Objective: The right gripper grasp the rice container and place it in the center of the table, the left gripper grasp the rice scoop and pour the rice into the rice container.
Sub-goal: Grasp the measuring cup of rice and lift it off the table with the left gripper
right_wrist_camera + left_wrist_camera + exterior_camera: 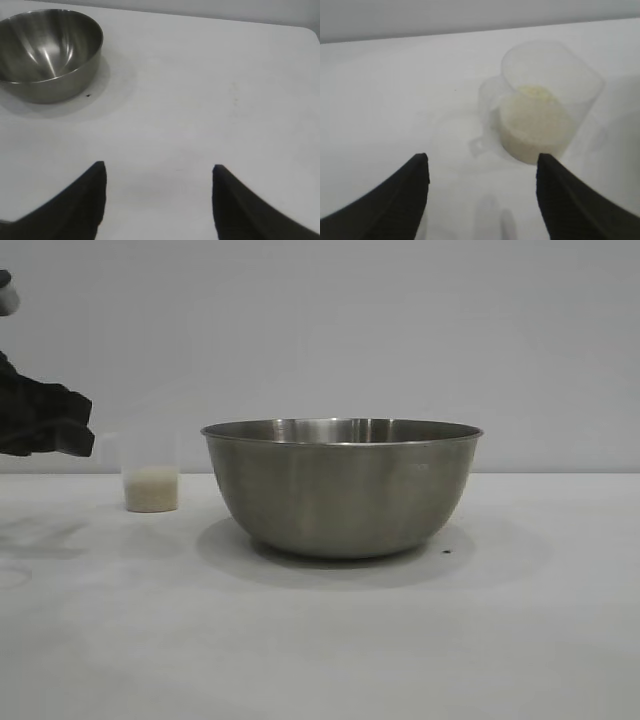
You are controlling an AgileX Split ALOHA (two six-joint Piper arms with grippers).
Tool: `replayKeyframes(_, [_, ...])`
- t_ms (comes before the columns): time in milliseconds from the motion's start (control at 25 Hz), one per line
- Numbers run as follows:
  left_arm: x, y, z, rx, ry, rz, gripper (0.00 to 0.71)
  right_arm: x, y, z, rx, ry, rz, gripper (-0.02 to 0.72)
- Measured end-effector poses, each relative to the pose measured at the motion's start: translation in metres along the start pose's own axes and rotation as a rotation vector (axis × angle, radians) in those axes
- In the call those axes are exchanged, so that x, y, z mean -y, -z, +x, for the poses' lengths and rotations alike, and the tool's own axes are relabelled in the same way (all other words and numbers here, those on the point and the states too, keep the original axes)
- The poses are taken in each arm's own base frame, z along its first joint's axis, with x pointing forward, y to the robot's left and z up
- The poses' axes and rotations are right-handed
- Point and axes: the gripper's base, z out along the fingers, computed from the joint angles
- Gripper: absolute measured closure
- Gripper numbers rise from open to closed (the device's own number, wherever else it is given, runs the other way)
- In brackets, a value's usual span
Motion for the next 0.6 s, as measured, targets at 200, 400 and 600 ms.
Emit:
replayKeyframes(200, [0.000,-0.005,0.010,0.030,0.004,0.005,0.323,0.000,0.000,0.000,0.000,0.000,0.000,0.301])
replayKeyframes(400, [0.000,-0.009,0.018,0.067,0.008,0.010,0.323,0.000,0.000,0.000,0.000,0.000,0.000,0.301])
replayKeyframes(600, [-0.003,-0.010,0.016,0.107,0.025,-0.017,0.323,0.000,0.000,0.000,0.000,0.000,0.000,0.301])
